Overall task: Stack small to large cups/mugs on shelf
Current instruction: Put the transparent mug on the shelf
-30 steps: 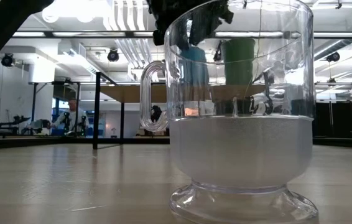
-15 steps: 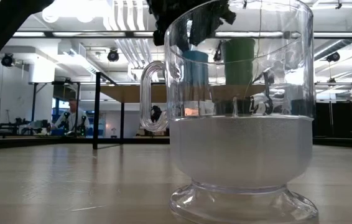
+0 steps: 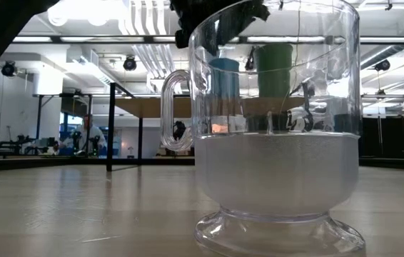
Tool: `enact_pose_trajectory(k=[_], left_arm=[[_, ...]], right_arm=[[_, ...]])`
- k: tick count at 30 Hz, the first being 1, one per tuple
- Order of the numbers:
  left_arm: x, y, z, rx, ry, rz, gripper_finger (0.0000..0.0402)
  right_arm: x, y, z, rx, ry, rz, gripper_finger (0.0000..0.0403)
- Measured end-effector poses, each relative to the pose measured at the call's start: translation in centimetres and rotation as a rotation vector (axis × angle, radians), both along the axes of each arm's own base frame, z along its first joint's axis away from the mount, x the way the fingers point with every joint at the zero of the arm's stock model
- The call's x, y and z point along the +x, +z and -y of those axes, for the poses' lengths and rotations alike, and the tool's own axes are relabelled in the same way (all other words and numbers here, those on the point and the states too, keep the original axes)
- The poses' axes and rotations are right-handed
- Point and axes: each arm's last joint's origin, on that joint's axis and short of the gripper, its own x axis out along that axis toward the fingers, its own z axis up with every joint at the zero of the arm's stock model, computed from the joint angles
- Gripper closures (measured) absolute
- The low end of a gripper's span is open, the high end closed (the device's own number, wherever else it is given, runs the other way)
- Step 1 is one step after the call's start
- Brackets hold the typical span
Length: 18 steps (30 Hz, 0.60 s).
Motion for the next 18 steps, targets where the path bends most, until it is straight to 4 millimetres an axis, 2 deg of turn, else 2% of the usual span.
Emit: enact_pose_trajectory(k=[3,5,9,13,16,18], left_arm=[[-0.4,0.4,0.2,0.006,0.005,0.004,0.0331],[-1.3,1.0,0.4,-0.014,0.005,-0.005,0.0331],[-2.9,2.2,0.7,0.025,0.033,-0.030,0.0331],[-3.0,1.8,0.7,0.017,0.040,-0.069,0.0331],[-4.4,2.9,1.3,-0.018,0.090,-0.057,0.0331],[-5.6,3.5,1.7,-0.052,0.105,-0.070,0.0331]], right_arm=[[0.0,0.1,-0.9,-0.006,0.030,0.002,0.0314],[-0.5,-0.2,-1.5,0.006,0.056,-0.049,0.0314],[-0.4,-0.5,-2.7,0.032,0.069,-0.037,0.0314],[-1.0,0.2,-3.9,0.043,0.075,-0.005,0.0314],[-1.3,0.3,-5.2,0.058,0.103,0.003,0.0314],[-1.9,1.0,-6.0,0.091,0.140,0.015,0.0314]])
